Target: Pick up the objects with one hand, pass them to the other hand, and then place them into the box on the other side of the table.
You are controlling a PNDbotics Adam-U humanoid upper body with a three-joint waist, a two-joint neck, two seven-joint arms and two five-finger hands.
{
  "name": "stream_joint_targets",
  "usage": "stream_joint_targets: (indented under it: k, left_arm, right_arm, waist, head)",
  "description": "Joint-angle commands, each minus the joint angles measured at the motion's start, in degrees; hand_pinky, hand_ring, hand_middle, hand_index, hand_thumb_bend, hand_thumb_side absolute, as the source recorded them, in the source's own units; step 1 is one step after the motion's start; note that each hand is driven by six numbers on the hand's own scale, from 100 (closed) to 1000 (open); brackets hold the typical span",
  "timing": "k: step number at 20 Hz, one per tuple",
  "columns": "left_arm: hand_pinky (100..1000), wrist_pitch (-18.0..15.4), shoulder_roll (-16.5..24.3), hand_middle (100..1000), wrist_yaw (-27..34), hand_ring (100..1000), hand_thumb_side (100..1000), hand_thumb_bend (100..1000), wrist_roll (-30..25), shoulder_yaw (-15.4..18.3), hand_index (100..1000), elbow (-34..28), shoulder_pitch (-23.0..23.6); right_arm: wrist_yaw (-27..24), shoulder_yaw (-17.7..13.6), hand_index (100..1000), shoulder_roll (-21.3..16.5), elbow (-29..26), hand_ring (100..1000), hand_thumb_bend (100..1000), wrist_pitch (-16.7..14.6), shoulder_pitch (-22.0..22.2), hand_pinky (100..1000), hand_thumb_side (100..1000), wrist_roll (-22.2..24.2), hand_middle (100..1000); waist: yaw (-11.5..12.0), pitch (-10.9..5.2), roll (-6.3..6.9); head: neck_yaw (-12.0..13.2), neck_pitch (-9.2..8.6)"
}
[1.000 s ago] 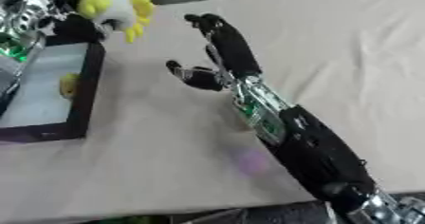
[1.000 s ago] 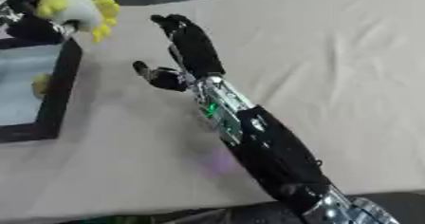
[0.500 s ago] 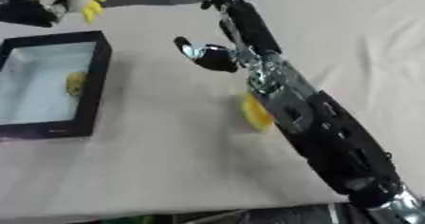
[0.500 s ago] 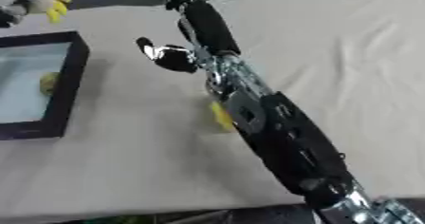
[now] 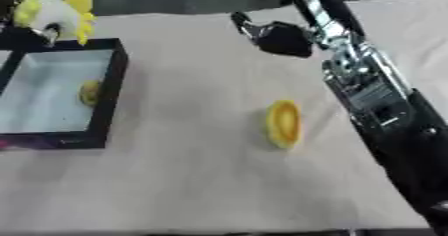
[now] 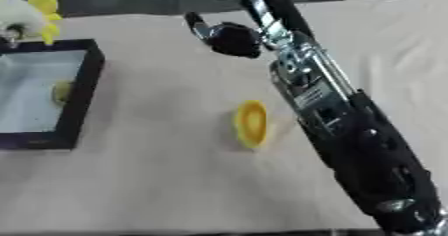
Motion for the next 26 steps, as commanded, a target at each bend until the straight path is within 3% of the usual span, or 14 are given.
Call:
stream_joint_targets:
  k: [1,10,13,15,16,17,19,23,26]
  left_arm:
    - [476,-0.12,2.33,328,0.52,627,120,100,1.35,1.55,345,0.52,-0.04]
    - [519,0.3,0.37,400,-2.64,691,100,100,2.39,3.81,436,4.04,2.47]
    - [566,0.06,-0.07,470,-3.27,757,100,107,2.6,4.11,526,5.16,2.8]
    - [631,-0.19,-0.23,568,-3.68,844,154,253,2.55,4.19,654,5.97,3.0]
    - [689,-0.32,-0.27,645,-3.96,905,252,391,2.5,4.27,732,6.42,3.12]
    - [697,-0.45,-0.32,658,-4.29,914,273,417,2.5,4.38,744,6.86,3.22]
    - [737,-0.68,-0.39,743,-4.94,960,374,588,2.21,4.49,849,7.76,3.35]
    - [769,-1.24,-0.6,778,-7.38,984,419,650,0.73,4.73,892,9.4,3.57]
    - [785,-1.45,-0.74,790,-8.34,996,482,744,0.38,5.25,912,10.14,3.73]
  right_arm:
    - [-3.69,-3.27,788,-3.54,-2.13,818,507,2.61,-1.05,735,363,-0.96,609]
    - [-11.16,-7.8,794,-9.61,-3.91,825,506,3.6,-0.44,740,364,-1.14,613]
    - [-12.36,-8.68,795,-11.11,-5.23,825,507,3.59,0.11,741,361,-1.92,613]
    - [-12.79,-9.2,796,-12.05,-6.26,825,508,3.57,0.52,741,359,-2.3,614]
    - [-13.3,-9.57,796,-12.49,-6.94,825,508,3.47,0.74,741,356,-2.58,615]
    - [-13.83,-9.93,796,-12.95,-7.62,825,508,3.39,0.99,741,356,-2.92,615]
    - [-14.89,-10.55,803,-13.82,-9.04,828,473,3.24,1.59,745,365,-3.62,616]
    - [-16.83,-11.59,808,-14.99,-11.68,830,482,3.2,3.27,747,363,-4.05,617]
    - [-17.28,-11.97,809,-15.57,-12.12,830,485,2.83,3.79,748,362,-4.12,619]
  waist:
    - [-0.09,-1.38,-0.84]
    - [-0.42,-0.49,-1.7]
    - [-0.52,-0.12,-2.16]
    - [-0.63,0.16,-2.55]
    - [-0.72,0.34,-2.78]
    - [-0.8,0.5,-2.98]
    - [-0.95,0.84,-3.37]
    - [-1.01,1.42,-3.73]
    - [-0.97,1.56,-3.79]
  head:
    - [2.43,-0.18]
    - [3.88,-0.53]
    - [3.21,-1.02]
    - [2.53,-1.4]
    - [2.23,-1.63]
    - [1.97,-1.83]
    - [1.46,-2.17]
    - [1.11,-2.48]
    - [1.17,-2.44]
